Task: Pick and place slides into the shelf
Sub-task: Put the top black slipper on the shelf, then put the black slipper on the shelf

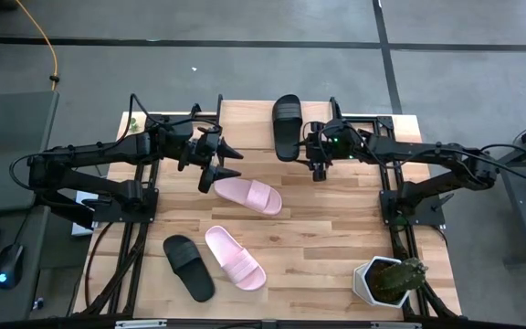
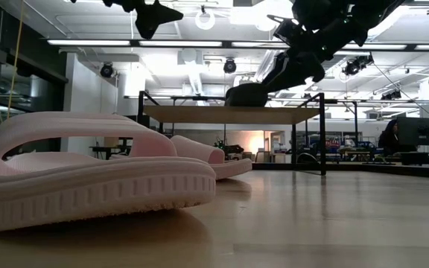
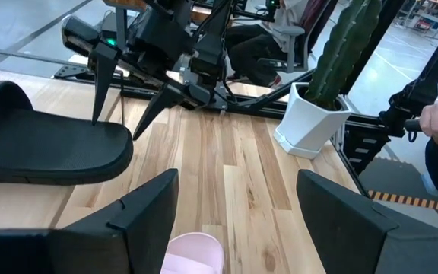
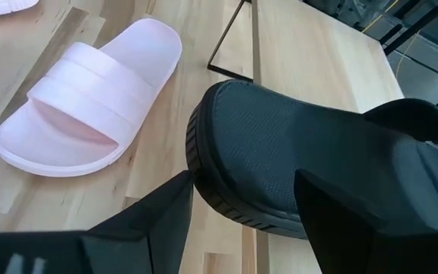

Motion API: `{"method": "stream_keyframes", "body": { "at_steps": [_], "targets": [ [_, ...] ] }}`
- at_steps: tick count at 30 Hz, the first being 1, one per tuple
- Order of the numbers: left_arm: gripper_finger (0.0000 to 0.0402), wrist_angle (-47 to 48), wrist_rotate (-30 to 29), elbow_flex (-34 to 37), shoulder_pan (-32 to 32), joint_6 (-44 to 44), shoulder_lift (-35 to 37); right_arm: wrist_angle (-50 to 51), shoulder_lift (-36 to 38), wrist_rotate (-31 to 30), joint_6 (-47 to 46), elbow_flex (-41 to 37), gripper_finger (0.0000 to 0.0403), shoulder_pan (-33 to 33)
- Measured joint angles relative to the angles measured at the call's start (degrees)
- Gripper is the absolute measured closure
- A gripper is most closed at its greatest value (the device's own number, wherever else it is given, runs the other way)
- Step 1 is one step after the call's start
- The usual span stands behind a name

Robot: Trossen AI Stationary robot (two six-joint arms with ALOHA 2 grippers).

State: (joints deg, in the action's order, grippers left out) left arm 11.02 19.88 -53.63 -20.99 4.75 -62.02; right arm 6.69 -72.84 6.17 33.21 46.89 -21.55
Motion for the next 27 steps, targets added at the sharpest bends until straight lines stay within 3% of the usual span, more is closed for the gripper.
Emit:
{"method": "stream_keyframes", "body": {
  "at_steps": [8,17,27],
  "targets": [
    [0.0144,2.56,0.00,0.02,0.00,-0.06,0.00,1.19,2.69,-5.43,-0.24,0.00,0.0182,3.39],
    [0.0144,12.21,0.13,0.02,0.00,0.41,0.02,1.14,4.72,-8.95,-0.24,0.07,0.0182,8.07],
    [0.0144,21.75,6.33,0.02,0.00,4.87,0.02,-1.18,4.76,-15.10,0.17,0.18,0.0182,12.68]
  ]
}}
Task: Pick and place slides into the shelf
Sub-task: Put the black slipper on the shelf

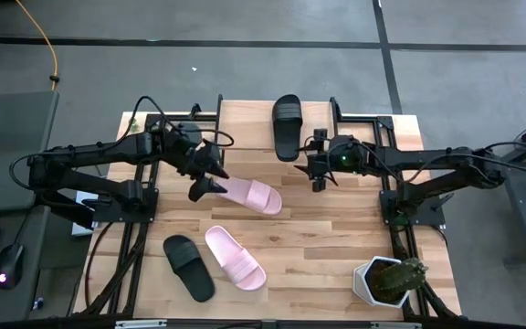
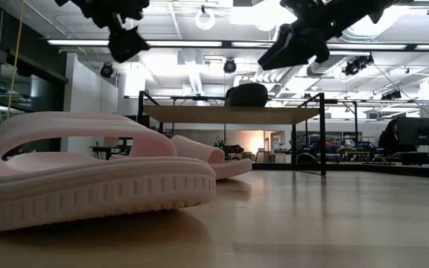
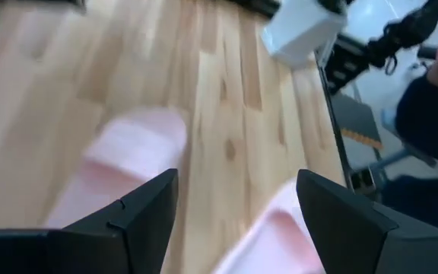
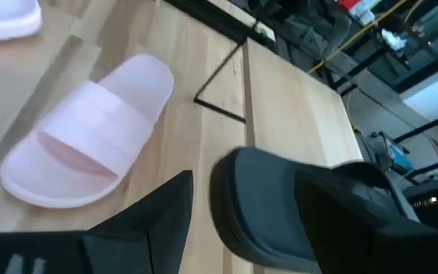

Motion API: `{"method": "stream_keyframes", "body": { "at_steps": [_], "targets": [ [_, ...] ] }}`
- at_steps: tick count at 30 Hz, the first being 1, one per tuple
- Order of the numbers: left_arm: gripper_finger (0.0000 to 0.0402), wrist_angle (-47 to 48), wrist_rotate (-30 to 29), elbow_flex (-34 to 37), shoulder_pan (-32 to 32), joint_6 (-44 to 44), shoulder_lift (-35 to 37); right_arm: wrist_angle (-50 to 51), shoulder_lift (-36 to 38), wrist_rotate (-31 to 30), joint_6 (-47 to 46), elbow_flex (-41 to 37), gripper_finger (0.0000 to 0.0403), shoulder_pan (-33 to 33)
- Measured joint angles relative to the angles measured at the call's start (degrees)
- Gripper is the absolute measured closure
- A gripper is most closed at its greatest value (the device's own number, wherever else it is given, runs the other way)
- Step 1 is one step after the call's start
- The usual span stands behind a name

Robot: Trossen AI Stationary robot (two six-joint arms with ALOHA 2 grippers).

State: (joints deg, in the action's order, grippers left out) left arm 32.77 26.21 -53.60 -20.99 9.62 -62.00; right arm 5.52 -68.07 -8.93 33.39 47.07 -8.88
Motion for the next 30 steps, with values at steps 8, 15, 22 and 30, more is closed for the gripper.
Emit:
{"method": "stream_keyframes", "body": {
  "at_steps": [8,15,22,30],
  "targets": [
    [0.0144,12.41,1.63,0.00,0.00,1.25,0.49,0.60,0.00,-0.06,-1.05,2.80,0.0182,3.02],
    [0.0144,18.42,2.22,0.00,0.00,2.67,2.02,1.12,-0.02,-1.34,-1.56,3.21,0.0182,4.56],
    [0.0144,20.77,4.19,2.17,0.01,3.47,3.72,1.12,-0.04,-1.84,-1.68,3.21,0.0182,4.93],
    [0.0144,19.82,9.00,11.40,0.02,5.72,5.31,1.13,-0.04,-1.86,-2.54,3.21,0.0182,4.93]
  ]
}}
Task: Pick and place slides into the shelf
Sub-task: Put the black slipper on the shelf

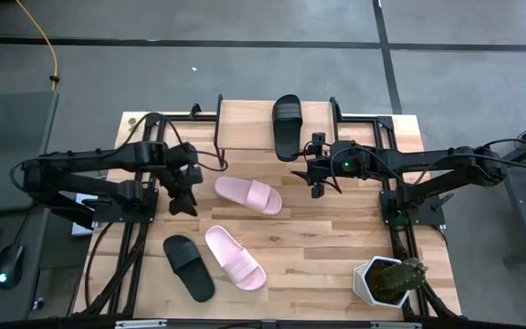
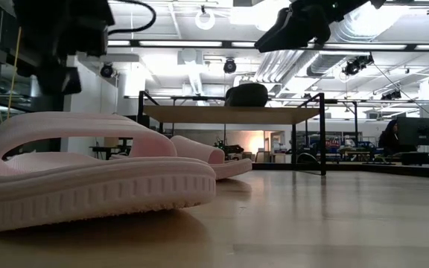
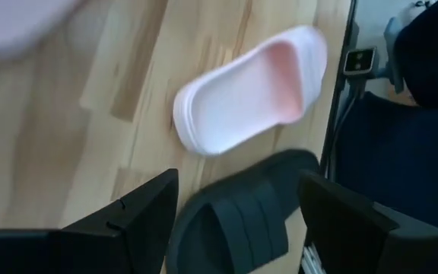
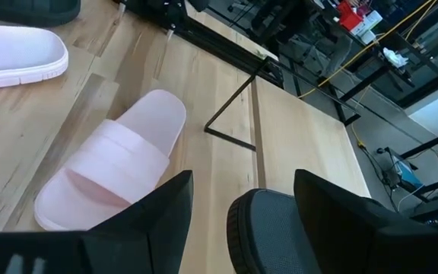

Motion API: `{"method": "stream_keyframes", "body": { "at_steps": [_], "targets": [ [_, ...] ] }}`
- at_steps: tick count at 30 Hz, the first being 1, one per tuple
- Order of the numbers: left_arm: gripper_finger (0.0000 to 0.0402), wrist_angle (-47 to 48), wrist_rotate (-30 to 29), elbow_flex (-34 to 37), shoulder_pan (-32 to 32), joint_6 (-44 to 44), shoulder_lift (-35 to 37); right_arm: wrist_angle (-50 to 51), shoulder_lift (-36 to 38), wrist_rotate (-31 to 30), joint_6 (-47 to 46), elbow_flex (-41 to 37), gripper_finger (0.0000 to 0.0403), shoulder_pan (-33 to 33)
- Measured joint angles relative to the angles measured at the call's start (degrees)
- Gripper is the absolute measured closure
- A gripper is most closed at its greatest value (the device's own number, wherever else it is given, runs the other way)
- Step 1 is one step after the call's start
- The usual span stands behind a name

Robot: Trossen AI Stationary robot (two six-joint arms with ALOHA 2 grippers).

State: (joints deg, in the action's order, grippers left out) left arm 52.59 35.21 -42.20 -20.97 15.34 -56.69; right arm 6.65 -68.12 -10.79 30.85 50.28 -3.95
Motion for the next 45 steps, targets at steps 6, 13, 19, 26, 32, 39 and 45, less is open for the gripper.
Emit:
{"method": "stream_keyframes", "body": {
  "at_steps": [6,13,19,26,32,39,45],
  "targets": [
    [0.0144,-2.68,1.57,6.46,0.02,2.25,3.54,0.60,0.00,0.02,-0.93,0.00,0.0182,0.00],
    [0.0144,-6.87,5.32,13.61,0.02,6.93,9.41,1.01,0.00,0.00,-1.49,0.00,0.0182,0.00],
    [0.0144,-6.22,6.22,16.93,0.02,9.63,13.92,0.99,0.00,0.00,-1.95,0.00,0.0182,0.00],
    [0.0144,-6.52,6.44,19.77,0.13,13.56,18.69,0.99,0.00,0.00,-1.95,0.00,0.0182,0.00],
    [0.0144,-8.30,6.20,20.53,4.02,17.51,20.68,1.01,0.00,0.00,-1.95,0.00,0.0182,0.00],
    [0.0144,-12.86,0.46,20.53,12.60,23.06,20.40,1.01,0.00,0.00,-2.36,0.00,0.0182,0.00],
    [0.0144,-12.33,-3.67,20.53,17.73,26.41,20.46,1.03,0.00,0.00,-2.36,0.00,0.0182,0.70]
  ]
}}
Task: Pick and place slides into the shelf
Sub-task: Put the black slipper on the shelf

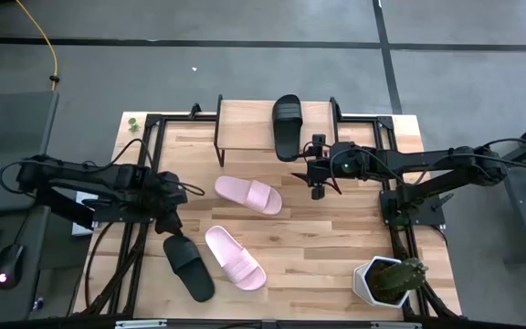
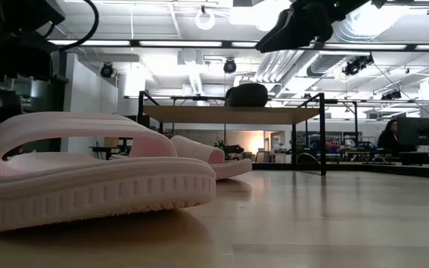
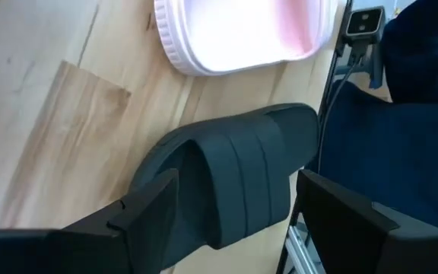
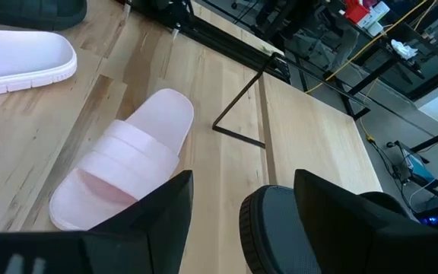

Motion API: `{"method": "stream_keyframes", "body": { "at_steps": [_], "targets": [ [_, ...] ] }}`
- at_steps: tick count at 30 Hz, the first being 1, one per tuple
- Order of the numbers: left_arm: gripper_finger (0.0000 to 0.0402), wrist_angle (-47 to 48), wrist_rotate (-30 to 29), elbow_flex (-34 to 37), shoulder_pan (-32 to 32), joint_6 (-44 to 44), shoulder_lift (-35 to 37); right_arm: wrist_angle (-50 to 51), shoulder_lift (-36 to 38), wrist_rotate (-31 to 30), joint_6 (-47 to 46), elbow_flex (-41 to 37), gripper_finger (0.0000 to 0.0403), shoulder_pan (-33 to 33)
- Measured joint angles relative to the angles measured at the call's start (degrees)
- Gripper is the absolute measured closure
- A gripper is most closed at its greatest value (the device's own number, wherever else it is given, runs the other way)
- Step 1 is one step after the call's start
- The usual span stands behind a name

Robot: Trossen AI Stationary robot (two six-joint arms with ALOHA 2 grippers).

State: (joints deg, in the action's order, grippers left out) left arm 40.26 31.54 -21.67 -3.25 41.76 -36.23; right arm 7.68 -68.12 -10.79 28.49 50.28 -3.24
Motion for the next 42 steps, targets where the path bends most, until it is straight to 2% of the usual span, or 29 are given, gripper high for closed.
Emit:
{"method": "stream_keyframes", "body": {
  "at_steps": [14,18,25,28,42],
  "targets": [
    [0.0144,-4.42,-7.96,0.01,10.49,8.87,-0.02,-0.13,0.00,0.00,0.00,0.00,0.0182,0.02],
    [0.0144,-4.64,-11.83,0.29,13.32,11.18,-0.81,-0.13,0.00,0.00,0.00,0.00,0.0182,0.02],
    [0.0144,-22.10,-8.31,10.03,17.44,19.39,-3.00,-0.11,0.00,0.00,-0.02,0.00,0.0182,0.02],
    [0.0144,-26.75,-8.18,12.89,18.59,21.81,-3.04,-0.13,0.00,0.00,-0.02,0.00,0.0182,0.02],
    [0.0144,-31.44,-9.86,13.18,21.05,23.49,-3.00,-0.17,-0.02,0.00,-0.02,0.00,0.0182,0.03]
  ]
}}
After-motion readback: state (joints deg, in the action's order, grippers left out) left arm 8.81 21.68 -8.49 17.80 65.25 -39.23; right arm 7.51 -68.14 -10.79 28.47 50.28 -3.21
